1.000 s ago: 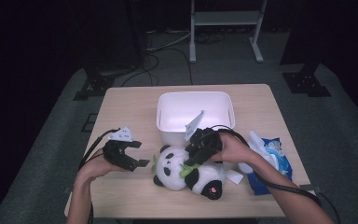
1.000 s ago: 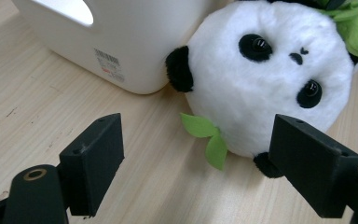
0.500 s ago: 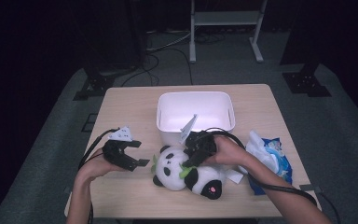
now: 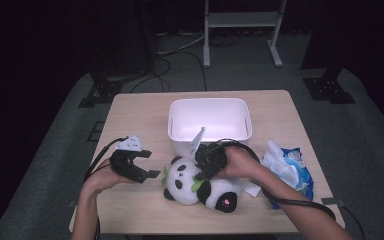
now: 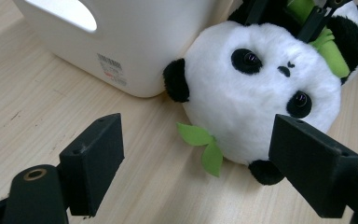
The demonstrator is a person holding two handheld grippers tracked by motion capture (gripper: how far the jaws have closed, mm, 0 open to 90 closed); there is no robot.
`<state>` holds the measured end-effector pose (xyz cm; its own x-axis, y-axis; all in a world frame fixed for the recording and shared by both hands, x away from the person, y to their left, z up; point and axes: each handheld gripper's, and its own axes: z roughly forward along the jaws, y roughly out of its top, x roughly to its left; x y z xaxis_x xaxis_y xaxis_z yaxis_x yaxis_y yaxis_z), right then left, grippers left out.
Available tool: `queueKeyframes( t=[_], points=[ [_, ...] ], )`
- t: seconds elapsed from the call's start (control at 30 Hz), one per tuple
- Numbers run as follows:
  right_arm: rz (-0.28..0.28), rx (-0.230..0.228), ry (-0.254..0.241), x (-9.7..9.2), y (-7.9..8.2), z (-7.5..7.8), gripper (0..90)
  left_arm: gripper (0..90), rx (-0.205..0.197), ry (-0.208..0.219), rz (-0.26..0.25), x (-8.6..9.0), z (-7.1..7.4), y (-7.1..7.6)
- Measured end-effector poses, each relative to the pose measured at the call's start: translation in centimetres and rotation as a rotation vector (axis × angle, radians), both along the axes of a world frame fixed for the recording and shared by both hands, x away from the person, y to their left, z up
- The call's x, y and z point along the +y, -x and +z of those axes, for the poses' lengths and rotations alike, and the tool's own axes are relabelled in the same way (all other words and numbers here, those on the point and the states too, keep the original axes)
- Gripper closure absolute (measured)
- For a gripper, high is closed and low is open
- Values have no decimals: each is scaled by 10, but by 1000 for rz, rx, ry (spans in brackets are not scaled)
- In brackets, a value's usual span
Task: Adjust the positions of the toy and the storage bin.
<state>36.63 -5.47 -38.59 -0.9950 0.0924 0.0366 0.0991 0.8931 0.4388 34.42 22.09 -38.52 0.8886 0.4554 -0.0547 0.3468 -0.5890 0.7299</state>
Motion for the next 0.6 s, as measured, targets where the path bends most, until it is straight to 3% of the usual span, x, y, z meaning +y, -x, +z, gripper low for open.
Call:
queueKeyframes(
  t=[0.1,0.23,0.43,0.6],
  points=[
    [4,3,4,0,-1,0,610,167,-5,3,1,0,0,0],
    [10,-32,12,2,4,0,685,167,-2,-2,-1,0,-1,0],
    [-4,-45,-25,-5,6,2,800,167,-2,-1,2,2,-1,-1],
    [-1,-39,-84,-13,6,5,859,167,1,-1,5,2,-2,-1]
  ],
)
